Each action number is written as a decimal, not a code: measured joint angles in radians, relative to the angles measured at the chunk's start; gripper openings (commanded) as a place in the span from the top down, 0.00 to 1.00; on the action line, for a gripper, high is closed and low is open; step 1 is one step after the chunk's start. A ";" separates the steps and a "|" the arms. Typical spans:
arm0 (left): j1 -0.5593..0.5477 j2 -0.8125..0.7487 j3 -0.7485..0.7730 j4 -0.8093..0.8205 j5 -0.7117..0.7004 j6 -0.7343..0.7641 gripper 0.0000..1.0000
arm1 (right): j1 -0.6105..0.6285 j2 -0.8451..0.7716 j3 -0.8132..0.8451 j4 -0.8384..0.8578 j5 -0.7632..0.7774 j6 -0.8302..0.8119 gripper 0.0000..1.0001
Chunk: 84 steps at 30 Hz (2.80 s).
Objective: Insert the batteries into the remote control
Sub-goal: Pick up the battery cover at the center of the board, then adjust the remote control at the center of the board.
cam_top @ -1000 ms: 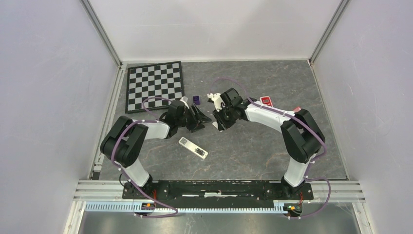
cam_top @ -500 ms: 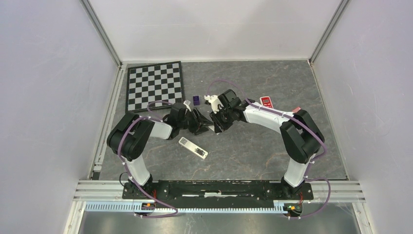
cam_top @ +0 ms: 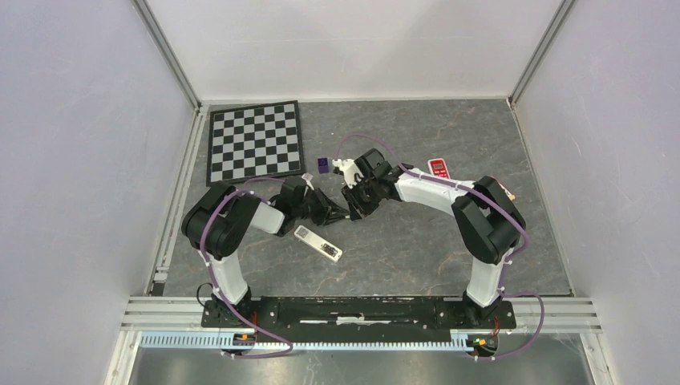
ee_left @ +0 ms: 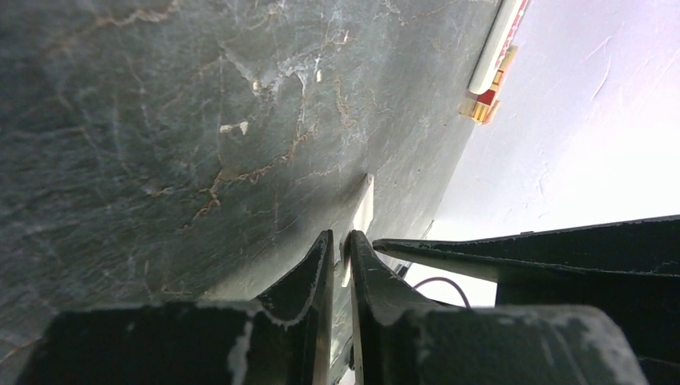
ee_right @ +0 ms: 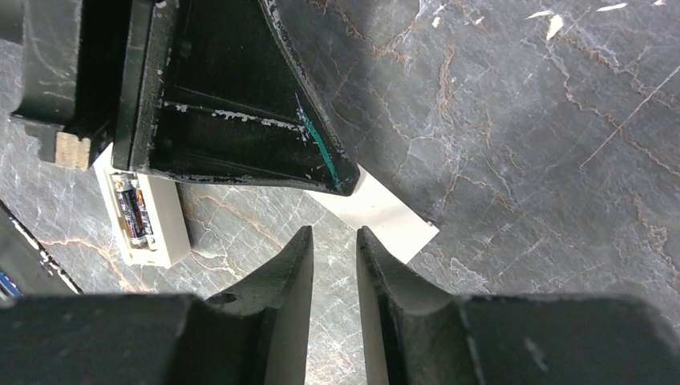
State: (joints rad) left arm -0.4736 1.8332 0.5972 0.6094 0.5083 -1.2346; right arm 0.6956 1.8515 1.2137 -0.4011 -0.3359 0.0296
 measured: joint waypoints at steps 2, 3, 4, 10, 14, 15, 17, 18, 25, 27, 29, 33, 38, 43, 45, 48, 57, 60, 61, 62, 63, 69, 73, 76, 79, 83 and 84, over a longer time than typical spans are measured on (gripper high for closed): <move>0.000 0.000 -0.001 0.010 0.000 -0.005 0.89 | 0.003 0.002 0.000 0.001 0.008 0.000 0.64; 0.000 0.001 -0.002 0.017 0.000 -0.006 0.91 | 0.003 0.002 0.000 0.003 0.010 0.000 0.62; 0.000 0.001 -0.002 0.022 0.001 -0.007 0.95 | 0.003 0.002 0.000 0.006 0.019 0.000 0.60; 0.000 0.001 -0.004 0.057 0.011 -0.007 0.98 | 0.002 -0.004 -0.003 0.013 0.066 0.010 0.52; 0.000 -0.001 -0.011 0.074 0.023 -0.003 0.98 | -0.011 -0.063 -0.037 0.019 0.093 0.032 0.40; 0.000 -0.004 -0.011 0.076 0.027 0.003 0.98 | -0.018 -0.090 -0.051 0.023 0.097 0.037 0.36; 0.000 -0.019 -0.011 0.075 0.045 0.016 0.98 | -0.037 -0.167 -0.096 0.044 0.104 0.043 0.31; 0.000 -0.032 -0.011 0.074 0.056 0.028 0.98 | -0.047 -0.214 -0.121 0.056 0.105 0.045 0.30; 0.000 -0.192 -0.006 0.029 0.166 0.130 0.98 | -0.151 -0.512 -0.303 0.208 0.039 0.148 0.15; 0.000 -0.233 0.007 0.015 0.214 0.150 0.98 | -0.190 -0.549 -0.358 0.262 0.006 0.203 0.14; 0.000 -0.259 0.024 0.013 0.256 0.161 0.98 | -0.229 -0.601 -0.455 0.357 -0.055 0.299 0.14; 0.001 -0.335 0.064 -0.023 0.313 0.163 0.98 | -0.280 -0.701 -0.644 0.572 -0.170 0.517 0.21; 0.001 -0.424 0.125 -0.070 0.340 0.155 0.98 | -0.282 -0.769 -0.696 0.746 -0.265 0.681 0.28; 0.001 -0.443 0.134 -0.073 0.344 0.105 0.98 | -0.282 -0.801 -0.696 0.887 -0.327 0.776 0.38; 0.001 -0.443 0.134 -0.077 0.344 0.087 0.98 | -0.283 -0.800 -0.696 0.926 -0.347 0.808 0.43; 0.001 -0.445 0.134 -0.079 0.341 0.065 0.98 | -0.282 -0.786 -0.696 0.967 -0.376 0.843 0.42; 0.002 -0.479 0.132 -0.080 0.336 0.035 0.98 | -0.283 -0.746 -0.701 0.984 -0.396 0.872 0.30; 0.002 -0.489 0.132 -0.080 0.336 0.034 0.98 | -0.282 -0.742 -0.702 0.987 -0.393 0.872 0.40; 0.002 -0.493 0.132 -0.080 0.336 0.033 0.98 | -0.282 -0.739 -0.702 0.990 -0.393 0.873 0.43; 0.002 -0.497 0.132 -0.080 0.336 0.031 0.98 | -0.282 -0.735 -0.702 0.992 -0.393 0.874 0.48; 0.002 -0.502 0.132 -0.079 0.336 0.029 0.98 | -0.282 -0.730 -0.702 0.992 -0.394 0.876 0.52; 0.002 -0.520 0.124 -0.067 0.333 0.016 0.98 | -0.281 -0.711 -0.694 0.997 -0.409 0.894 0.55; 0.002 -0.524 0.119 -0.060 0.333 0.012 0.98 | -0.281 -0.713 -0.694 1.030 -0.413 0.913 0.50; 0.002 -0.527 0.116 -0.056 0.333 0.010 0.98 | -0.280 -0.716 -0.694 1.062 -0.419 0.931 0.55; 0.002 -0.528 0.116 -0.055 0.333 0.006 0.98 | -0.280 -0.715 -0.694 1.093 -0.426 0.951 0.60; 0.002 -0.531 0.116 -0.053 0.333 0.006 0.98 | -0.279 -0.713 -0.694 1.109 -0.431 0.970 0.67; 0.003 -0.533 0.116 -0.053 0.333 0.006 0.98 | -0.279 -0.713 -0.694 1.111 -0.431 0.973 0.68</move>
State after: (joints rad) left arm -0.4706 1.3003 0.7128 0.5568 0.8413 -1.2289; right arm 0.4168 1.1389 0.5198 0.7101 -0.7670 1.0027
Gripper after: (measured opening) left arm 0.043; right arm 0.361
